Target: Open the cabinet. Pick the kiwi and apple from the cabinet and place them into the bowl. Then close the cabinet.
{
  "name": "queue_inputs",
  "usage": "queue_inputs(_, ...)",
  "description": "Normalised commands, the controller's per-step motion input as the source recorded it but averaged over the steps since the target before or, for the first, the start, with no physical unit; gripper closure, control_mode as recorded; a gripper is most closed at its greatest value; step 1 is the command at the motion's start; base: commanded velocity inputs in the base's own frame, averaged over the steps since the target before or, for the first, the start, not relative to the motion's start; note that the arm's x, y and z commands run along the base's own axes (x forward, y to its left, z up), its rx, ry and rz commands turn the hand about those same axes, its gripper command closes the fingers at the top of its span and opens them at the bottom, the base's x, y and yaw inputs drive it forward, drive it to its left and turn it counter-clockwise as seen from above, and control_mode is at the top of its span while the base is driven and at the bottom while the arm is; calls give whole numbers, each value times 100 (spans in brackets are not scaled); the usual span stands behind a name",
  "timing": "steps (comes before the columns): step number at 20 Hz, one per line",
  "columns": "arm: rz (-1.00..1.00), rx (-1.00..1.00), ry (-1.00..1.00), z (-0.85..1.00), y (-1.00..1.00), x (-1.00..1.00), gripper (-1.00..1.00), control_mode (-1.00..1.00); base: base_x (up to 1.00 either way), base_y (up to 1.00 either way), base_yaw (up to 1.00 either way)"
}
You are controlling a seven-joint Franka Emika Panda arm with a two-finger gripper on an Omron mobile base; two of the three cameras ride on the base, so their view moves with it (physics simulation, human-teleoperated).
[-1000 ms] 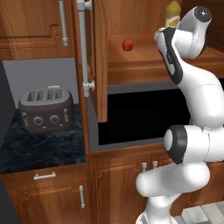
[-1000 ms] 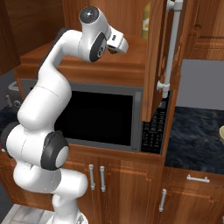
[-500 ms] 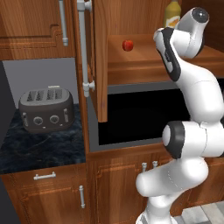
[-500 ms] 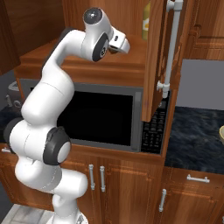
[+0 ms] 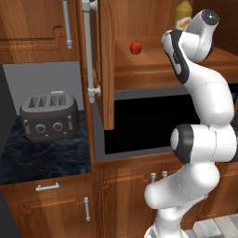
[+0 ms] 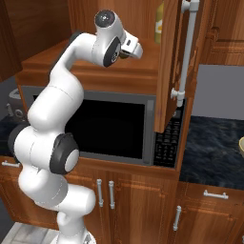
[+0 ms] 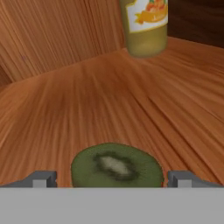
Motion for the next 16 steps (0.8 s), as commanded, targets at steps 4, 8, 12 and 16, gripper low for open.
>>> queue_inputs(4, 0, 1, 0, 0, 0, 14, -100, -100, 0, 0, 0)
queue_inputs(8, 0, 0, 0, -4, 0, 9, 100, -100, 0, 0, 0)
queue_inputs(12, 0, 0, 4, -7, 0, 3, 100, -100, 0, 0, 0)
queue_inputs(16, 0, 0, 2, -5, 0, 0, 100, -100, 0, 0, 0)
